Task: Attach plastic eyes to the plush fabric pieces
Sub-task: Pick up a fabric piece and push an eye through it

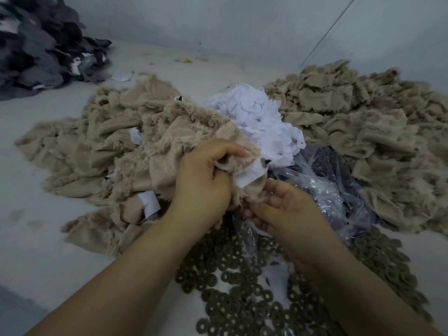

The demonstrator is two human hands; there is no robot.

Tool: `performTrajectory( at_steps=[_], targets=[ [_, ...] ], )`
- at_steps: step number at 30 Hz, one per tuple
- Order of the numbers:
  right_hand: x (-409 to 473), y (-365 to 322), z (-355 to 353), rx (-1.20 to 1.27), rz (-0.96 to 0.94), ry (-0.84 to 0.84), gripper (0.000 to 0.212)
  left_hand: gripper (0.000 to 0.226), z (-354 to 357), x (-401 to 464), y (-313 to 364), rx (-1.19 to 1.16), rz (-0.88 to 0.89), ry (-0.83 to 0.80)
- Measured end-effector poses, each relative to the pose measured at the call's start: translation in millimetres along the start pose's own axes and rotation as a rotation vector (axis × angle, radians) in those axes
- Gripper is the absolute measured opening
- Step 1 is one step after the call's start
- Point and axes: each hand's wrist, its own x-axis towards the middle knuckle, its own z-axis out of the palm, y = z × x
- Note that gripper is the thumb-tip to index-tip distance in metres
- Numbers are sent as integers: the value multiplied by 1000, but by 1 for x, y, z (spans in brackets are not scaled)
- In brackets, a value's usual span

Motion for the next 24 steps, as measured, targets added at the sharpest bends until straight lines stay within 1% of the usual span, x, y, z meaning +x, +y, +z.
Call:
performTrajectory(
  at_steps=[2, 4, 5, 6, 7, 8, 10, 11, 12, 13, 15, 17, 18, 19, 21, 23, 24],
  targets=[
    [0, -3, -5, -65, 31, 15, 32, 49, -7, 8, 1, 68, 110, 78],
    [-2, -5, -7, -136, 54, 4, 34, 41, -15, 21, 2, 180, 229, 189],
    [-2, -5, -7, -157, 61, 10, 33, 37, -20, 29, 0, 258, 292, 222],
    [-2, -5, -6, -170, 61, 26, 32, 34, -24, 37, -4, 348, 345, 221],
    [-2, -5, -6, -194, 56, 51, 31, 33, -26, 44, -10, 436, 353, 165],
    [-2, -5, -6, -252, 36, 85, 29, 32, -28, 50, -18, 519, 300, 60],
    [-1, -6, -8, -446, -43, 159, 29, 37, -30, 55, -31, 752, 91, -229],
    [-1, -8, -8, -535, -82, 182, 31, 40, -29, 53, -36, 868, 10, -328],
    [-1, -9, -9, -600, -112, 192, 33, 43, -28, 51, -40, 947, -16, -366],
    [-1, -10, -10, -640, -134, 193, 34, 45, -27, 47, -41, 983, -13, -364],
    [-1, -10, -10, -691, -154, 184, 33, 45, -23, 41, -37, 965, 70, -261],
    [0, -10, -11, -716, -149, 167, 31, 40, -17, 35, -35, 964, 241, -168],
    [2, -10, -10, -729, -144, 162, 29, 37, -14, 34, -33, 971, 343, -158],
    [5, -11, -10, -756, -144, 164, 26, 33, -11, 33, -31, 975, 441, -182],
    [12, -13, -10, -853, -173, 189, 26, 32, -6, 35, -29, 1003, 532, -322],
    [21, -17, -10, -953, -241, 217, 27, 39, -5, 37, -31, 1106, 480, -492],
    [25, -18, -11, -980, -272, 218, 27, 42, -7, 40, -33, 1174, 427, -543]
  ],
)
